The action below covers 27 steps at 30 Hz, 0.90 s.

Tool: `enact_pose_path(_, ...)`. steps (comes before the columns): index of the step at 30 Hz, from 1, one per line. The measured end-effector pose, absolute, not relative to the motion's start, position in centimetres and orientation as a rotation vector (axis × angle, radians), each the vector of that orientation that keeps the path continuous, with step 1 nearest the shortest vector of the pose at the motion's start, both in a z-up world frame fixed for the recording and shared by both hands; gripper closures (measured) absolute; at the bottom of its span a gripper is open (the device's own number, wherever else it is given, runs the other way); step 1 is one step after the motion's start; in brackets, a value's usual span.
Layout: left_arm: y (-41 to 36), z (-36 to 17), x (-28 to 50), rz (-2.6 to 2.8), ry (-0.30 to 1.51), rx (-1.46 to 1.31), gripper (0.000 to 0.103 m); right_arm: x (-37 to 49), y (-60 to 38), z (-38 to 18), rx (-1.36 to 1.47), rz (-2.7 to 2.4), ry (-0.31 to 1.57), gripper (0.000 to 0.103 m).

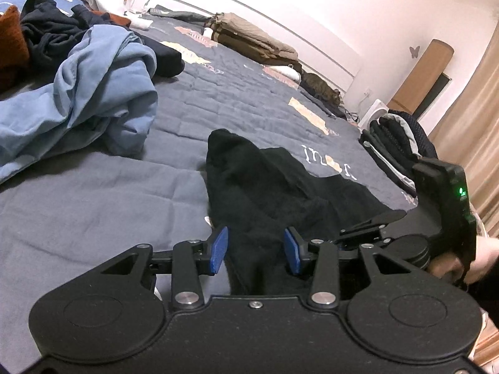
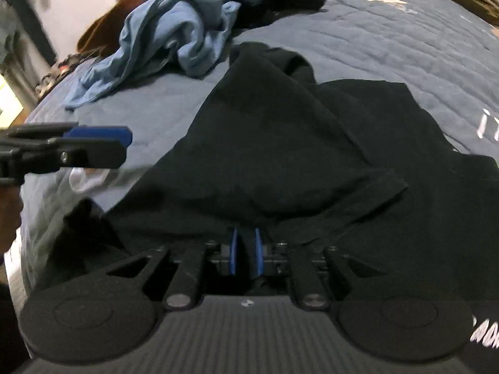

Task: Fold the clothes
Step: 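Lower the held shirt onto the bed with both grippers, spreading it flat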

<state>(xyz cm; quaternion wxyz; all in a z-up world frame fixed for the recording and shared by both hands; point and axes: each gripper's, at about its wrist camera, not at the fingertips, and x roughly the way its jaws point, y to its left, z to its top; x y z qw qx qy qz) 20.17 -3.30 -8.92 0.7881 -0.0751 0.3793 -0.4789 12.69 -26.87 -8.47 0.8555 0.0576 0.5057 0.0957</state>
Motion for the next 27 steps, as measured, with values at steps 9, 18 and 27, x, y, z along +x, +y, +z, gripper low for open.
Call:
enact_pose_path(9,-3.5,-8.8,19.9,-1.051,0.812,-0.160,0.063,10.9,-28.2,-6.6,0.186,0.168,1.083,0.091)
enact_pose_path(18,-4.2,-8.3,19.3,-1.070,0.794,-0.159,0.061,5.2,-28.7,-2.0,0.389,0.025,0.759,0.084)
enact_pose_path(27,-5.1,-6.9,17.7,-1.111,0.746,-0.123,0.048,0.5,-26.9,0.0,0.396,-0.192,0.616,0.051)
